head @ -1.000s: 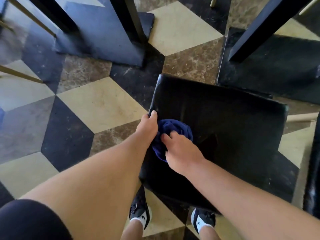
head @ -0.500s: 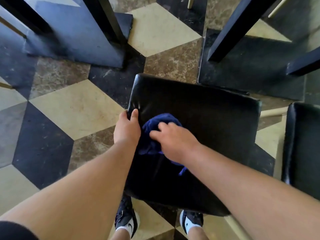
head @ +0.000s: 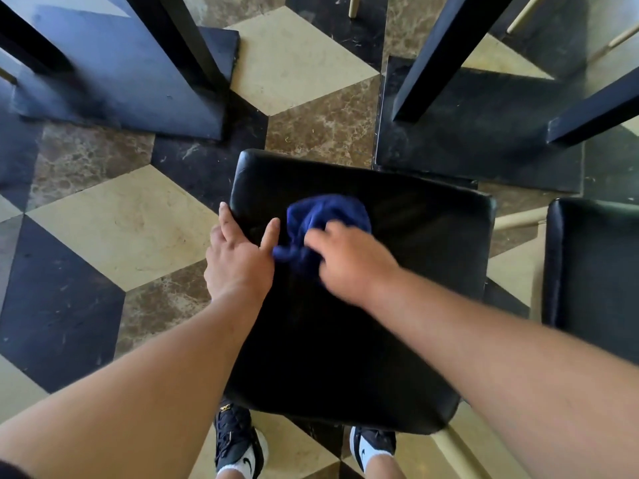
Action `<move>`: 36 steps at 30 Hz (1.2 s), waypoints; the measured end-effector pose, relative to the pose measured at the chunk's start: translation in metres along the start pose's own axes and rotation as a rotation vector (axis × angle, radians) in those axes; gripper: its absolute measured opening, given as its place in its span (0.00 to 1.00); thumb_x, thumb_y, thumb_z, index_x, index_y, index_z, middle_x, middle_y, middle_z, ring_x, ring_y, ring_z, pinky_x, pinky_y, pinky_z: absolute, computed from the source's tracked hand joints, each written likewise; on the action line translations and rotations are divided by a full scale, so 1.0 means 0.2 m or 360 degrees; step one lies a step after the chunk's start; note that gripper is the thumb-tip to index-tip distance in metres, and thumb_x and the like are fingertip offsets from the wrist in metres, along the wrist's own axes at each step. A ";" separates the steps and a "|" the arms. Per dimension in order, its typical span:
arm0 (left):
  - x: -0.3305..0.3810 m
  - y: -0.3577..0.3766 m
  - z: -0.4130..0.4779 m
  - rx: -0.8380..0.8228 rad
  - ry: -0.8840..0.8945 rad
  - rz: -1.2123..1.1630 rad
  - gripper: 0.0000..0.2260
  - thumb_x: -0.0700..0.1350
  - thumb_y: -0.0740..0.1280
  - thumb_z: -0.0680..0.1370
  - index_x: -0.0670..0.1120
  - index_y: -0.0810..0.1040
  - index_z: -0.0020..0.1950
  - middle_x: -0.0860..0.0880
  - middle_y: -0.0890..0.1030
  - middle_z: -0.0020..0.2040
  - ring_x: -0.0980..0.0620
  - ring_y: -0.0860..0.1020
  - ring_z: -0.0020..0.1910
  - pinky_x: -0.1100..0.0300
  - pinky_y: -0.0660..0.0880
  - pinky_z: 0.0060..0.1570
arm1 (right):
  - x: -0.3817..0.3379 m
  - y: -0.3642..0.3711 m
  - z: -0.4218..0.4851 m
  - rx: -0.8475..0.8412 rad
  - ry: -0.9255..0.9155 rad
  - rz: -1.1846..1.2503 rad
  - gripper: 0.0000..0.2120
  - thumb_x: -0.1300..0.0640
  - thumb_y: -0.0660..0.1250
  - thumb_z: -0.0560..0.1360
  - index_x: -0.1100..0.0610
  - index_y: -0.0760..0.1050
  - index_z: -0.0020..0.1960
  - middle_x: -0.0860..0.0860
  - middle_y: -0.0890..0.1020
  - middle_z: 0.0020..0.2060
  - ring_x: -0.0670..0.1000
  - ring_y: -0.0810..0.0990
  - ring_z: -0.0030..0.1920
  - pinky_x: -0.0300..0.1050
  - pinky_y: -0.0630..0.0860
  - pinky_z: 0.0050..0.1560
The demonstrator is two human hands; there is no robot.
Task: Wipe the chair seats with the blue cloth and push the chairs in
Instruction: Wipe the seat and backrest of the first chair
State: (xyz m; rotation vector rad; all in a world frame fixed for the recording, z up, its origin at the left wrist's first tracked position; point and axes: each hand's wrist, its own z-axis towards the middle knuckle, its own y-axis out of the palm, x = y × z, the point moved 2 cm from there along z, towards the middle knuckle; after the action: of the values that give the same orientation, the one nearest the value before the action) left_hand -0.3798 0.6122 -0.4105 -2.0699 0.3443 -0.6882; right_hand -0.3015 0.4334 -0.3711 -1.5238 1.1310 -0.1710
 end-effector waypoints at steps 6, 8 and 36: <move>0.05 0.03 -0.04 0.0095 0.0055 0.0174 0.39 0.72 0.49 0.80 0.54 0.42 0.85 0.43 0.60 0.83 0.39 0.64 0.77 0.38 0.64 0.73 | -0.17 0.28 -0.66 -0.0557 -0.0399 0.0041 0.20 0.54 0.72 0.73 0.48 0.68 0.61 0.55 0.77 0.54 0.61 0.80 0.46 0.52 0.71 0.35; 0.11 0.04 -0.06 0.0100 0.0167 0.0315 0.33 0.66 0.49 0.84 0.56 0.42 0.85 0.39 0.54 0.84 0.36 0.59 0.79 0.38 0.58 0.76 | -0.14 0.29 -0.69 -0.0577 -0.0436 0.0050 0.19 0.56 0.70 0.76 0.47 0.66 0.62 0.55 0.76 0.55 0.60 0.80 0.49 0.51 0.69 0.35; 0.00 0.11 -0.27 -0.0299 0.0438 0.0836 0.33 0.69 0.37 0.80 0.59 0.24 0.78 0.45 0.23 0.80 0.40 0.25 0.79 0.33 0.31 0.76 | 0.02 0.22 -0.79 -0.0656 -0.0369 -0.0086 0.17 0.53 0.71 0.75 0.51 0.70 0.61 0.57 0.76 0.53 0.64 0.80 0.48 0.55 0.72 0.38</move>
State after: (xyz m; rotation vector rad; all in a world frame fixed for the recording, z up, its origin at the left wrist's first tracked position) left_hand -0.4113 0.5635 -0.4053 -1.9314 1.0994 -0.6293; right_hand -0.4263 0.3288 -0.3597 -1.8828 0.9767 0.2118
